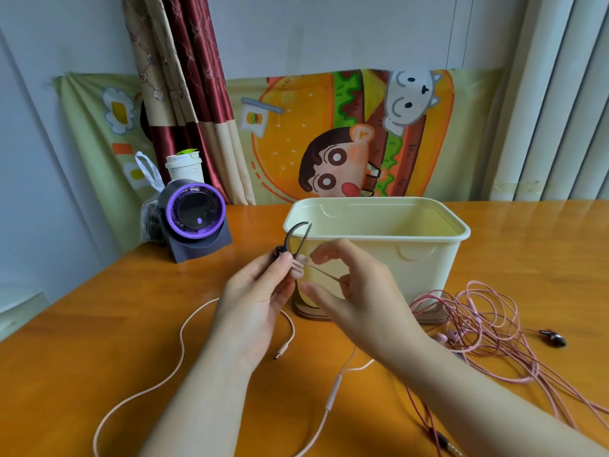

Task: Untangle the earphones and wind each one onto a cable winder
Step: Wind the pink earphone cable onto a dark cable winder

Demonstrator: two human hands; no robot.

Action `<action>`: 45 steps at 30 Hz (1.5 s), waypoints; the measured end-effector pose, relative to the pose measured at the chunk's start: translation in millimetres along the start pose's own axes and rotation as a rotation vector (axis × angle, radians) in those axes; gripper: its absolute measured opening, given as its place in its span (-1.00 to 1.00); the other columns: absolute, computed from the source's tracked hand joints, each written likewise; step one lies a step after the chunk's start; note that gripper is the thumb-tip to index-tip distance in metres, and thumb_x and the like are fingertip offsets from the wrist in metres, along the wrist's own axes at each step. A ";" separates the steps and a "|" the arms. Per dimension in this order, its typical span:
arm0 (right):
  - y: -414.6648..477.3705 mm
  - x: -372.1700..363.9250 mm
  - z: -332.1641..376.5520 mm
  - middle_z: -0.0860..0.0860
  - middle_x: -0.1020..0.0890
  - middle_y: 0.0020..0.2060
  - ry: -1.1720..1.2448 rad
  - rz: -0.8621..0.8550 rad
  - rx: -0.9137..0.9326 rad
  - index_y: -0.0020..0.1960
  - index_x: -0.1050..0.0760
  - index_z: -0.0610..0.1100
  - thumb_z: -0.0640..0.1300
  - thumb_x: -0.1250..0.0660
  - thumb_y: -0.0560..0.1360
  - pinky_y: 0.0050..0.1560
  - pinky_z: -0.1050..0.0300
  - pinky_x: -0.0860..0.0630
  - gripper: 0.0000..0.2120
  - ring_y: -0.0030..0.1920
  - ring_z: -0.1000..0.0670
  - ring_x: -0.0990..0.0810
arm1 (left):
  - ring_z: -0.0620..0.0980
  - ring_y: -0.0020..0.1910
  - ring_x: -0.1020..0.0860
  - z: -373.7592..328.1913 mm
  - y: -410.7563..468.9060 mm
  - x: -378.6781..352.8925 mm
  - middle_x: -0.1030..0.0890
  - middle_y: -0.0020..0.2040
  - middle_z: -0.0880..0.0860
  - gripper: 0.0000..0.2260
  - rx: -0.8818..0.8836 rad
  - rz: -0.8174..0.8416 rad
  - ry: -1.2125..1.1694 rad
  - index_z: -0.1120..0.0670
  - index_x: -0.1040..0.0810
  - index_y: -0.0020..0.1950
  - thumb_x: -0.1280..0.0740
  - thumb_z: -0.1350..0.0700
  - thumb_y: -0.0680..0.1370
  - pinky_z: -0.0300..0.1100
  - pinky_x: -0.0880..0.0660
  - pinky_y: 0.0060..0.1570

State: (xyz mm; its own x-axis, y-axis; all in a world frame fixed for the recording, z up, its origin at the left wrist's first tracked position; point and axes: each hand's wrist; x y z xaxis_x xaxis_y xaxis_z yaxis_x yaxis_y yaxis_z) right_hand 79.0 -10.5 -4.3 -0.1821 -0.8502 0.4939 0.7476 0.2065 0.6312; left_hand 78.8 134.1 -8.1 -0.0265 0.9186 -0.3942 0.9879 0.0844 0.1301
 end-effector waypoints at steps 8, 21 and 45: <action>3.3 4.7 -5.7 0.09 -0.69 -0.10 0.016 -0.067 0.044 0.02 -0.65 -0.12 -0.07 -0.49 0.40 -0.27 0.54 -0.32 -0.77 -0.28 0.39 -0.48 | -0.11 -0.16 -0.63 7.2 -4.4 -13.2 -0.70 -0.09 0.05 -0.71 0.190 -0.069 -0.259 0.17 -0.65 0.03 -0.39 0.10 0.36 -0.22 -0.51 -0.04; 11.1 21.4 -6.0 0.17 -0.56 -0.27 -0.238 0.004 0.067 0.02 -0.66 0.09 0.17 -0.40 0.39 -0.31 0.25 -0.47 -0.74 -0.27 0.15 -0.55 | -0.09 -0.20 -0.63 0.4 -5.8 -9.9 -0.67 -0.12 0.09 -0.79 0.308 0.032 -0.242 0.15 -0.70 -0.05 -0.38 0.12 0.39 -0.17 -0.56 0.01; 2.2 4.0 -21.3 -0.08 -0.61 -0.28 -0.166 0.382 -0.086 -0.13 -0.58 -0.18 -0.11 -0.21 0.60 -0.21 0.12 -0.48 -0.76 -0.28 0.00 -0.52 | 0.01 0.12 -0.61 -5.4 1.2 7.0 -0.70 0.05 0.09 -0.76 0.116 0.023 0.048 0.07 -0.73 -0.01 -0.42 0.07 0.36 -0.05 -0.41 0.29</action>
State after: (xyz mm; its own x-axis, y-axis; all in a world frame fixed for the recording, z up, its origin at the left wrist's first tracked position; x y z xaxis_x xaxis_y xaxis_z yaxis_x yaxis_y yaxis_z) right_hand 93.4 -23.8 -13.7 0.0238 -0.6296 0.7766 0.8307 0.4446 0.3350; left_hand 79.0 142.8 -5.8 -0.0077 0.9374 -0.3483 0.9993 0.0200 0.0317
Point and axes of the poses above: each hand's wrist, its own y-axis towards the middle knuckle, its own x-axis out of the back of the hand, z = x × y
